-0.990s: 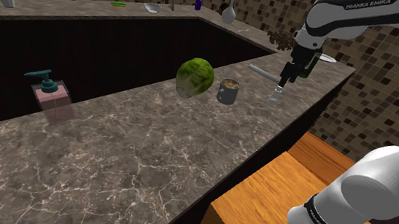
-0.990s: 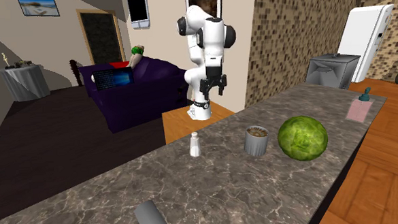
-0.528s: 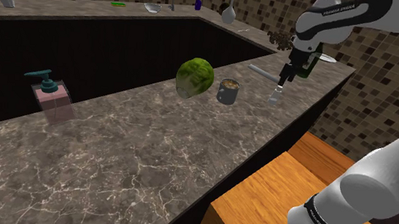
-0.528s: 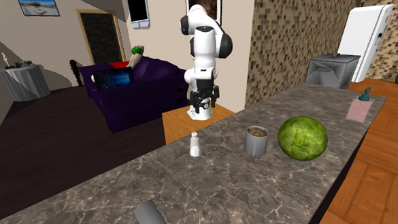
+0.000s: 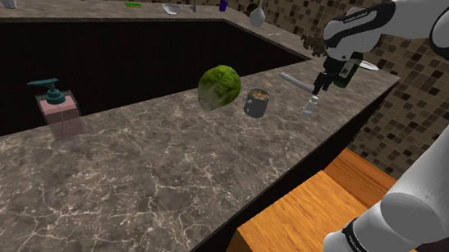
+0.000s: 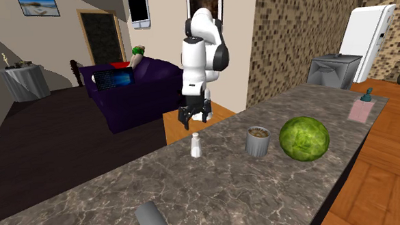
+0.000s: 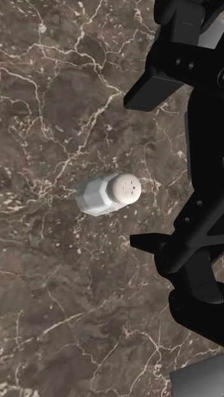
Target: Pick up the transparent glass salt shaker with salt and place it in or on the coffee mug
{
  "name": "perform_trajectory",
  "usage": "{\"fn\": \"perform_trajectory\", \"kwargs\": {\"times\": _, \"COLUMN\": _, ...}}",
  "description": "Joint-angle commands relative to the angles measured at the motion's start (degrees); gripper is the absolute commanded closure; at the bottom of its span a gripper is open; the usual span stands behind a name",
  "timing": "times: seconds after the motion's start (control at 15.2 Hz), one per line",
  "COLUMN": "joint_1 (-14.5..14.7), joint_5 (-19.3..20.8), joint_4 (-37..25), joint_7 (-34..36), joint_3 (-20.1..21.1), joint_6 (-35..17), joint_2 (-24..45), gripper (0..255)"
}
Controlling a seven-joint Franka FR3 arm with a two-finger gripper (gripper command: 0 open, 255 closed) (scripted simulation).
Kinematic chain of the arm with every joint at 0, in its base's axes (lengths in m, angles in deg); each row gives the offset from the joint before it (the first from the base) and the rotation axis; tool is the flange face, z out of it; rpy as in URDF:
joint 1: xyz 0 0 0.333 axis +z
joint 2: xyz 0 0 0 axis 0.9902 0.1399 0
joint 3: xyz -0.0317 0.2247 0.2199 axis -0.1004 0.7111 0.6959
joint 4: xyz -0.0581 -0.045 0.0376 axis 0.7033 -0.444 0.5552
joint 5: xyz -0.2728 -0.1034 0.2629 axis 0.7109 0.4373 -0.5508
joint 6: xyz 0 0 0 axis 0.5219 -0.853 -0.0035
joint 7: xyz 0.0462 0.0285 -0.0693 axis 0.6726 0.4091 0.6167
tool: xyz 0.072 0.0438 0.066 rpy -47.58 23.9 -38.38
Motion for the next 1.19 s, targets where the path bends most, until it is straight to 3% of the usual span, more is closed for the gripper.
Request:
{"fn": "perform_trajectory", "kwargs": {"times": 0.0, "joint_1": -0.55, "joint_5": -0.91, "joint_4": -0.99, "joint_7": -1.03, "joint_3": -0.07, "joint_6": -0.66, "joint_2": 1.8, "gripper": 0}}
{"fn": "perform_trajectory", "kwargs": {"times": 0.4, "joint_1": -0.91, "joint_5": -2.21, "joint_4": 1.67, "joint_7": -1.9, "joint_3": 0.25, "joint_6": -5.22, "joint_2": 3.96, "gripper": 0}}
{"fn": "perform_trajectory", "kwargs": {"times": 0.92, "joint_1": -0.92, "joint_5": -2.2, "joint_4": 1.66, "joint_7": -1.9, "joint_3": 0.25, "joint_6": -5.21, "joint_2": 3.95, "gripper": 0}}
{"fn": "perform_trajectory", "kwargs": {"times": 0.99, "joint_1": -0.92, "joint_5": -2.2, "joint_4": 1.66, "joint_7": -1.9, "joint_3": 0.25, "joint_6": -5.21, "joint_2": 3.95, "gripper": 255}}
{"fn": "perform_trajectory", "kwargs": {"times": 1.12, "joint_1": -0.92, "joint_5": -2.2, "joint_4": 1.66, "joint_7": -1.9, "joint_3": 0.25, "joint_6": -5.21, "joint_2": 3.95, "gripper": 255}}
